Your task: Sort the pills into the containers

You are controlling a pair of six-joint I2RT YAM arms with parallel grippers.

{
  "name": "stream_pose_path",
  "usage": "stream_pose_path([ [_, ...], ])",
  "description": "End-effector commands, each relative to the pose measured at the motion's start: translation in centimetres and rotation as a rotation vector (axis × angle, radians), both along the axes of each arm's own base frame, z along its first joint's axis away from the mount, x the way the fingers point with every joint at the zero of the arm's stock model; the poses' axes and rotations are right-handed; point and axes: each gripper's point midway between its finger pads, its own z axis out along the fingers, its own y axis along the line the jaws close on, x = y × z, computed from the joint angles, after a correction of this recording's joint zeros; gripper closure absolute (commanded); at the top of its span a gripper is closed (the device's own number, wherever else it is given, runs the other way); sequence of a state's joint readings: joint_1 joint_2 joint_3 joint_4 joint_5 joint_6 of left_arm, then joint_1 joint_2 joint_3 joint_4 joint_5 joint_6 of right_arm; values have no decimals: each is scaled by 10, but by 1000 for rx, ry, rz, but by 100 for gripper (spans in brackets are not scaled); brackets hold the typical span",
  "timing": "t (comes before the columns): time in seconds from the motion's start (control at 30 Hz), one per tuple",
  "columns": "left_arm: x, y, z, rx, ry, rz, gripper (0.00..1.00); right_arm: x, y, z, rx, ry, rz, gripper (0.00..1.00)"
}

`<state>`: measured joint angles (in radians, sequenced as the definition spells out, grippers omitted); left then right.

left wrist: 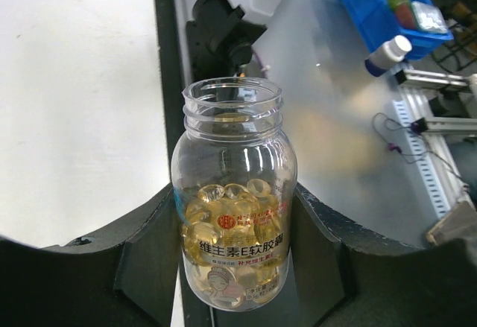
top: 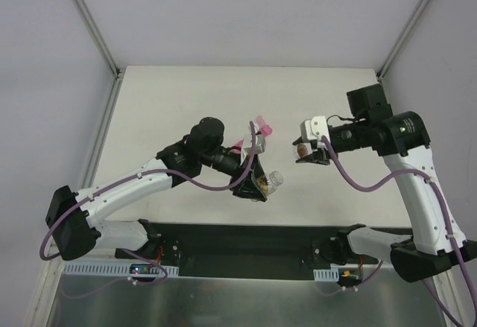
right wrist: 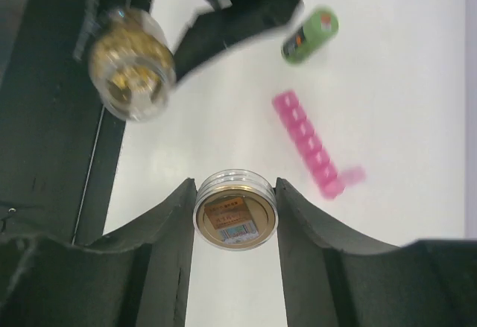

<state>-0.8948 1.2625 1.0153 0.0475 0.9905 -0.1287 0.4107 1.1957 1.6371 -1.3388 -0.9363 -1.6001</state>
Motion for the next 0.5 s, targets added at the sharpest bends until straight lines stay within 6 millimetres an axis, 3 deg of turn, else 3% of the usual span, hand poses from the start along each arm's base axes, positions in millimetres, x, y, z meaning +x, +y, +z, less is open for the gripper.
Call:
stream_pose_path([
  [0.0, 16, 12, -7, -9, -140, 122, 100, 44, -29, -41, -122, 135, -361, 68],
  [0.03, 18, 14, -15, 6, -145, 141, 100, 60, -32, -50, -137, 132, -429, 68],
  [0.07, 19, 16, -15, 4, -164, 153, 100, 64, -40, -75, -188, 216, -506, 68],
  [0.1, 26, 18, -13, 5, -186, 201, 100, 81, -56, -94, -259, 235, -609, 68],
  [0.2, 34, 22, -13, -8, -253, 250, 100, 110, -84, -136, -332, 352, -813, 68],
  [0.47, 37, 24, -12, -23, -289, 271, 100, 166, -121, -197, -397, 464, -1056, 67],
])
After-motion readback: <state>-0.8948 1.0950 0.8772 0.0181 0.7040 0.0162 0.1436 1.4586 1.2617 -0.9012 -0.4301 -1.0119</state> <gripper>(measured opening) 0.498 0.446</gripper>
